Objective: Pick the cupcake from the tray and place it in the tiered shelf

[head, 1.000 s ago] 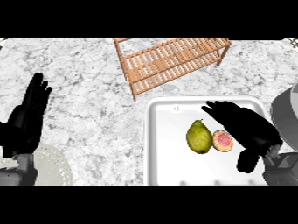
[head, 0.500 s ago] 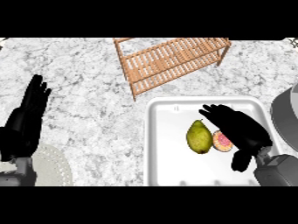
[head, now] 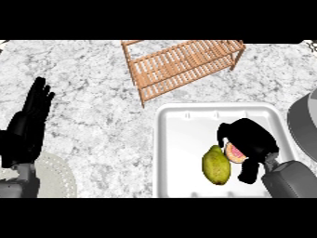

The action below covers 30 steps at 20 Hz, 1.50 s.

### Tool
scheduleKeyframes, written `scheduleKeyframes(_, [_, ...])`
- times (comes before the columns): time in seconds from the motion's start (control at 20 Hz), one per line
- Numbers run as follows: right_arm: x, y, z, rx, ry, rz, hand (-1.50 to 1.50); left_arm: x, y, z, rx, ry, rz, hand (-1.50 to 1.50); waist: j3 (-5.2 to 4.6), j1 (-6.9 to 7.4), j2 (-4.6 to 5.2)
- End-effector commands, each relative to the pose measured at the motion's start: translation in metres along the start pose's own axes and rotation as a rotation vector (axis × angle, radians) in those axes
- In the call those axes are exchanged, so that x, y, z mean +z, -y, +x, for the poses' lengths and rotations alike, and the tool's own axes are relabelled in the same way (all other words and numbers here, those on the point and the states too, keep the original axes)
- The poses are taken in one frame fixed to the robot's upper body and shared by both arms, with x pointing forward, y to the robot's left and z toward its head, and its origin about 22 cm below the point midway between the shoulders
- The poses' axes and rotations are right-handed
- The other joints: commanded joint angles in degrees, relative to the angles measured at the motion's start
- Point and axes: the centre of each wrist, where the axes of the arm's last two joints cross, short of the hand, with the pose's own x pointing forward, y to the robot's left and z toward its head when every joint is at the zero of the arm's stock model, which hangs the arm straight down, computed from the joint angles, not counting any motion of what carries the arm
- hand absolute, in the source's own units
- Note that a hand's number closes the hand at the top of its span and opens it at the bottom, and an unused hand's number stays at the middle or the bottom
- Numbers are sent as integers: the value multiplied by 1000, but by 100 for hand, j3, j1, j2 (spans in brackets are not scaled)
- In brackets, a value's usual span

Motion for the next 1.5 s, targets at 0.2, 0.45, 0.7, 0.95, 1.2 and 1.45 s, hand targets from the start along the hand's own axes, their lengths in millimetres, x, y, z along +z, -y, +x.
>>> scheduleKeyframes(0.2, [-2,-13,18,21,-20,-103,150,1,1,24,10,-5,-6,0,24,-14,16])
scheduleKeyframes(0.45, [-29,-9,95,-82,-103,-88,150,0,8,3,-1,-6,7,0,22,-7,22])
scheduleKeyframes(0.7, [-17,12,107,-240,-21,-130,150,8,-11,16,5,0,-2,0,25,15,7])
scheduleKeyframes(0.95, [27,47,133,-344,37,-262,150,16,3,0,0,-9,20,0,22,-15,-2])
scheduleKeyframes(1.2, [68,95,120,-574,74,-467,150,13,0,-15,22,-6,3,0,15,-29,-1])
scheduleKeyframes(1.45, [106,137,122,-642,-67,-646,150,3,-6,-3,7,-19,-6,0,14,-45,-1])
